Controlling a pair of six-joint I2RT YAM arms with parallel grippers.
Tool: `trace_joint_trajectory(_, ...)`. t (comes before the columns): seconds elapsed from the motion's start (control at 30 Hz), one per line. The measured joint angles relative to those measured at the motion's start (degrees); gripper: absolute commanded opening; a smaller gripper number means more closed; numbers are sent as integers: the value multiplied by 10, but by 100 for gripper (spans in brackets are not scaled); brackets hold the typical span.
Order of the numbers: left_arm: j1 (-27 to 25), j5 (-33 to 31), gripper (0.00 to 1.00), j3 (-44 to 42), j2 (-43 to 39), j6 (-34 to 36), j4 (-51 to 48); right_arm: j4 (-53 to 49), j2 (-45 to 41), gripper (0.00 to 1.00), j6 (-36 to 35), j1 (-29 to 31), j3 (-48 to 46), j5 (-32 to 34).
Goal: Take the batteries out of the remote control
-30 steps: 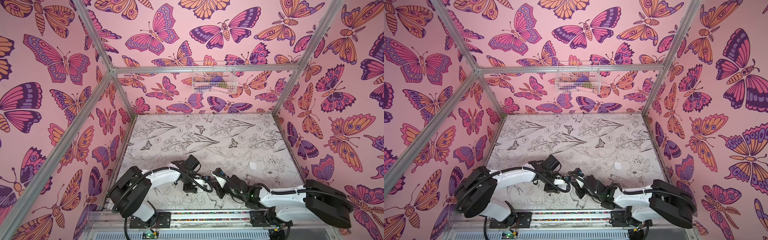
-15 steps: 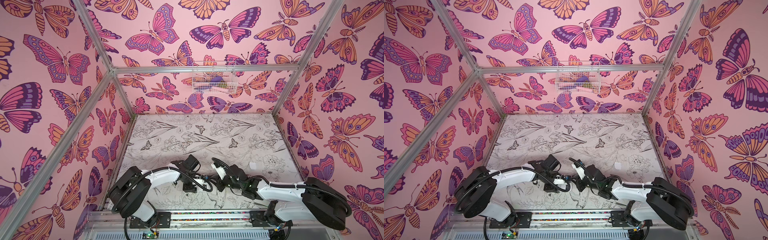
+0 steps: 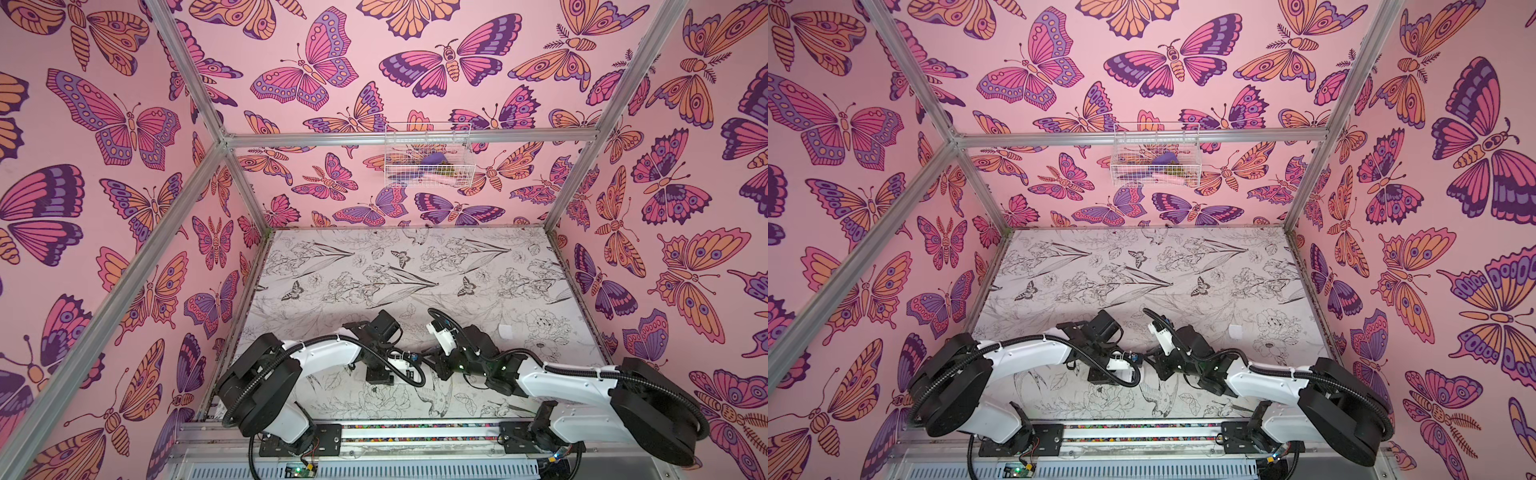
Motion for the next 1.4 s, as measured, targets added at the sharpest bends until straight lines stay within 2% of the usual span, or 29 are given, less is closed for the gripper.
trace_joint_trajectory(0.97,0,-3,20,0,0,-2,3,-2,-3,0,11,-12,2,-15)
trace_joint_trajectory(1.4,1,-4,18,0,0,-5,4,-15,-74,0,15,-24,1,77)
